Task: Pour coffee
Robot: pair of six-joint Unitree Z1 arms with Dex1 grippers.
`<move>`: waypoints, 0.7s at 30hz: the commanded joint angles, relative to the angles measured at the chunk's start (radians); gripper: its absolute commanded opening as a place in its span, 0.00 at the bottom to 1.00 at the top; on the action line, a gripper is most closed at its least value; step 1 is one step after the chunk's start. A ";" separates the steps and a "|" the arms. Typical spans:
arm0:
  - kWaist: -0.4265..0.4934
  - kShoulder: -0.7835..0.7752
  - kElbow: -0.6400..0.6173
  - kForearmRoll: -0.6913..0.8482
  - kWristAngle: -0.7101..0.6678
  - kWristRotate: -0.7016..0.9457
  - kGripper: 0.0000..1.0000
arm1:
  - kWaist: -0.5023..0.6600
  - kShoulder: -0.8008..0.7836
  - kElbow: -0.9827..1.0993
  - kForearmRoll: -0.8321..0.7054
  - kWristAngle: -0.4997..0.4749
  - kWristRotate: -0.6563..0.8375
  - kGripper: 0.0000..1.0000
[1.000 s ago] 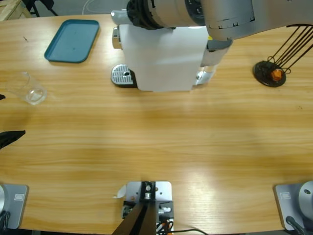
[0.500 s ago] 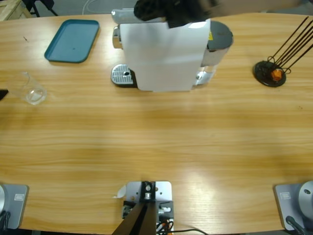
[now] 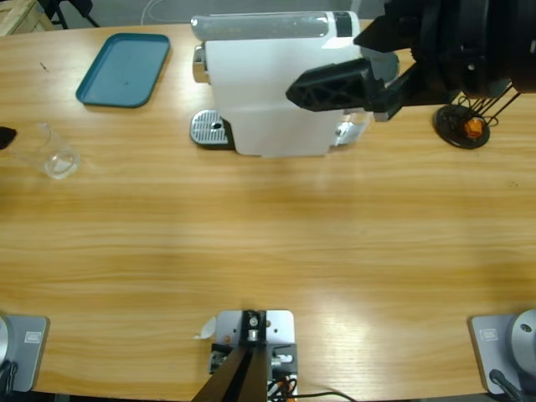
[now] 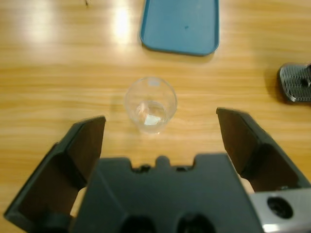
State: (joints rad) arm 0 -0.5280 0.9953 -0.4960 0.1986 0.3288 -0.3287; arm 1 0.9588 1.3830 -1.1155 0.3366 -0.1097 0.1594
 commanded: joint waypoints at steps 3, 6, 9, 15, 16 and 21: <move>0.009 0.142 0.135 -0.205 0.036 -0.005 0.96 | 0.011 0.020 0.064 -0.033 0.007 0.029 1.00; 0.013 0.222 0.142 -0.255 0.045 0.010 1.00 | 0.011 0.026 0.079 -0.067 0.005 0.044 1.00; 0.016 0.299 0.164 -0.328 0.050 0.025 1.00 | 0.011 0.034 0.081 -0.068 0.001 0.048 1.00; 0.022 0.355 0.210 -0.444 0.077 0.028 1.00 | 0.011 0.039 0.104 -0.083 0.001 0.060 1.00; 0.022 0.366 0.210 -0.458 0.083 0.031 1.00 | 0.011 0.041 0.107 -0.087 0.001 0.061 1.00; 0.038 0.444 0.218 -0.543 0.106 0.040 1.00 | 0.011 0.048 0.115 -0.096 -0.004 0.074 1.00</move>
State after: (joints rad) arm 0 -0.5148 1.3315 -0.3149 -0.2450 0.3978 -0.3067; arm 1 0.9592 1.3900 -1.0387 0.2583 -0.1097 0.2095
